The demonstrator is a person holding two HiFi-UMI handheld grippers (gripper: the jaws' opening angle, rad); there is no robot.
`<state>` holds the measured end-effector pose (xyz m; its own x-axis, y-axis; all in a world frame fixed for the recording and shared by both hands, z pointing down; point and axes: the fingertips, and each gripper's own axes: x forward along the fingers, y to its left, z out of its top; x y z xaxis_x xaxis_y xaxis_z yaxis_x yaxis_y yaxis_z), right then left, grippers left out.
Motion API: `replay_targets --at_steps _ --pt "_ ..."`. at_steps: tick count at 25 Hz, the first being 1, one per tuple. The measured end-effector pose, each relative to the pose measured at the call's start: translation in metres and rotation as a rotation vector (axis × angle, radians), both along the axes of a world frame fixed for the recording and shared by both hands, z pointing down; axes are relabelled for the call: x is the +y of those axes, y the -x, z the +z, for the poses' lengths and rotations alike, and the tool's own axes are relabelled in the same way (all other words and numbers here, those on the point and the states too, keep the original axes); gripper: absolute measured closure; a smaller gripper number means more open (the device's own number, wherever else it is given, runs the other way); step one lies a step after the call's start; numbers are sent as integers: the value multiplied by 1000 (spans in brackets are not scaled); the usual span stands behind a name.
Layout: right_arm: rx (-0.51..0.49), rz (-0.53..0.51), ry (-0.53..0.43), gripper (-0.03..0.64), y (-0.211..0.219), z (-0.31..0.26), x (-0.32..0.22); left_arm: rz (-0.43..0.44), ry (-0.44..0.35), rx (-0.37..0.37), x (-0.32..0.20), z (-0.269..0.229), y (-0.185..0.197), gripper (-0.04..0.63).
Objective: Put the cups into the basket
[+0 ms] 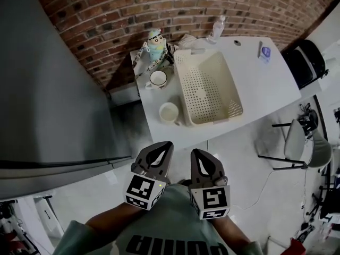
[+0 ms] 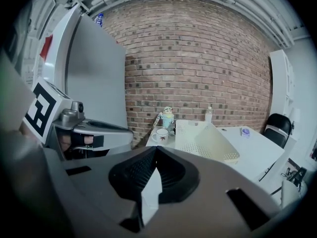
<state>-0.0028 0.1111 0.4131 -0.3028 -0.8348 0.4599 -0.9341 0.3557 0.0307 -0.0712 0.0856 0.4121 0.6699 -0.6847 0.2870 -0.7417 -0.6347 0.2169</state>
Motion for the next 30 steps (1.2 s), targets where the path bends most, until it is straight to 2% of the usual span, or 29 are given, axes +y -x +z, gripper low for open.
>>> replay_targets --at_steps 7,16,30 --pt "18 -53 2 606 15 0 -10 -51 -10 0 -5 -3 18 589" --pt "-13 -189 -2 606 39 -7 -39 -170 -12 -28 -21 -5 36 589" --pt "2 -364 36 606 23 -3 -71 -290 15 -80 -48 -6 18 589"
